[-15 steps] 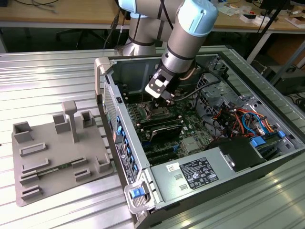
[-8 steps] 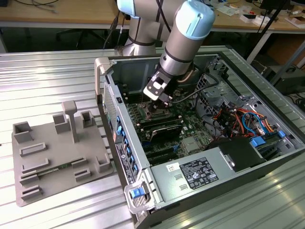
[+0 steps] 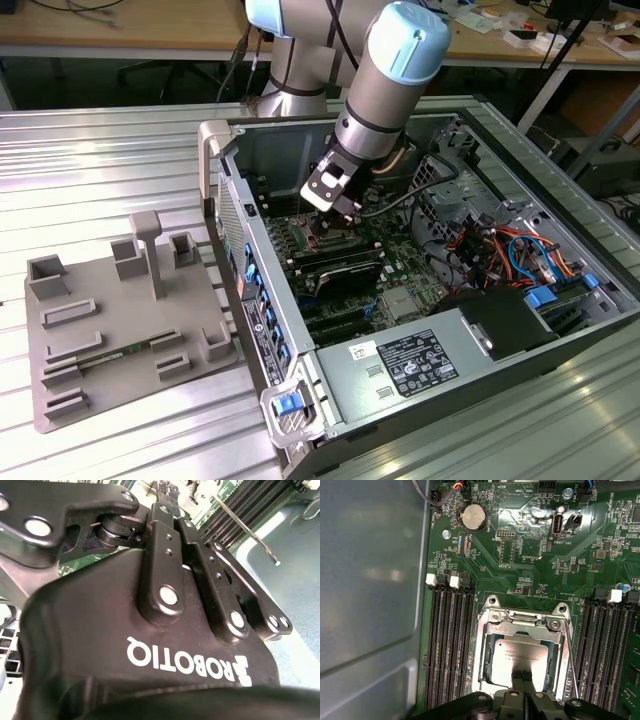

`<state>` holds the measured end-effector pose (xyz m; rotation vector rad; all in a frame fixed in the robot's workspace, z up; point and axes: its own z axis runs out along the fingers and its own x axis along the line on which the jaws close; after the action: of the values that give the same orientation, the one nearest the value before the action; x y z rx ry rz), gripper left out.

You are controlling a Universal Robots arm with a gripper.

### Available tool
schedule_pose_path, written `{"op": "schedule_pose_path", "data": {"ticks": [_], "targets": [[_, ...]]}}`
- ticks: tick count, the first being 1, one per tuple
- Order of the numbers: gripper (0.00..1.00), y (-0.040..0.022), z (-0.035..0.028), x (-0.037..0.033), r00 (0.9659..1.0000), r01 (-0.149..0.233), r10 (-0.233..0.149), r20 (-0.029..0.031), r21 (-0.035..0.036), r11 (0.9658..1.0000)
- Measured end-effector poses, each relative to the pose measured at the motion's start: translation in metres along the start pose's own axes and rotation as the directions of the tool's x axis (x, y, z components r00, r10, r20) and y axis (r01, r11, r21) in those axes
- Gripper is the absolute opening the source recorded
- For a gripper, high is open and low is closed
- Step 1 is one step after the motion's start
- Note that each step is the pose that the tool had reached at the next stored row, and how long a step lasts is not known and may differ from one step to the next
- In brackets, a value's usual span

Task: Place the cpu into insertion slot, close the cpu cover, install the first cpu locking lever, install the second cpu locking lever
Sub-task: 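Close the cpu cover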

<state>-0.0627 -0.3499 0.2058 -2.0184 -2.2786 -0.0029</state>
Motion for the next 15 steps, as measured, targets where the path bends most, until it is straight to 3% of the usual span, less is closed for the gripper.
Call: {"op": "schedule_pose_path", "data": {"ticks": [2, 6, 8, 11, 13, 14, 15], "targets": [[0.11, 0.0001, -0.0008, 0.0002, 1.0000, 0.000, 0.000, -0.0010, -0.0011, 1.0000], [0.11, -0.0006, -0.0098, 0.0008, 1.0000, 0.000, 0.000, -0.0003, -0.0003, 1.0000], [0.11, 0.0038, -0.0120, 0.0004, 1.0000, 0.000, 0.000, -0.0008, 0.0026, 1.0000], [0.11, 0.0150, -0.0132, -0.0010, 1.0000, -0.001, 0.001, -0.0022, 0.0133, 0.9999], [0.11, 0.0161, -0.0166, -0.0009, 1.0000, -0.001, 0.001, -0.0025, 0.0134, 0.9999], [0.11, 0.0158, -0.0209, -0.0005, 1.0000, -0.001, 0.001, -0.0027, 0.0134, 0.9999], [0.11, 0.0150, -0.0350, 0.0005, 1.0000, -0.001, 0.001, -0.0025, 0.0134, 0.9999]]}}
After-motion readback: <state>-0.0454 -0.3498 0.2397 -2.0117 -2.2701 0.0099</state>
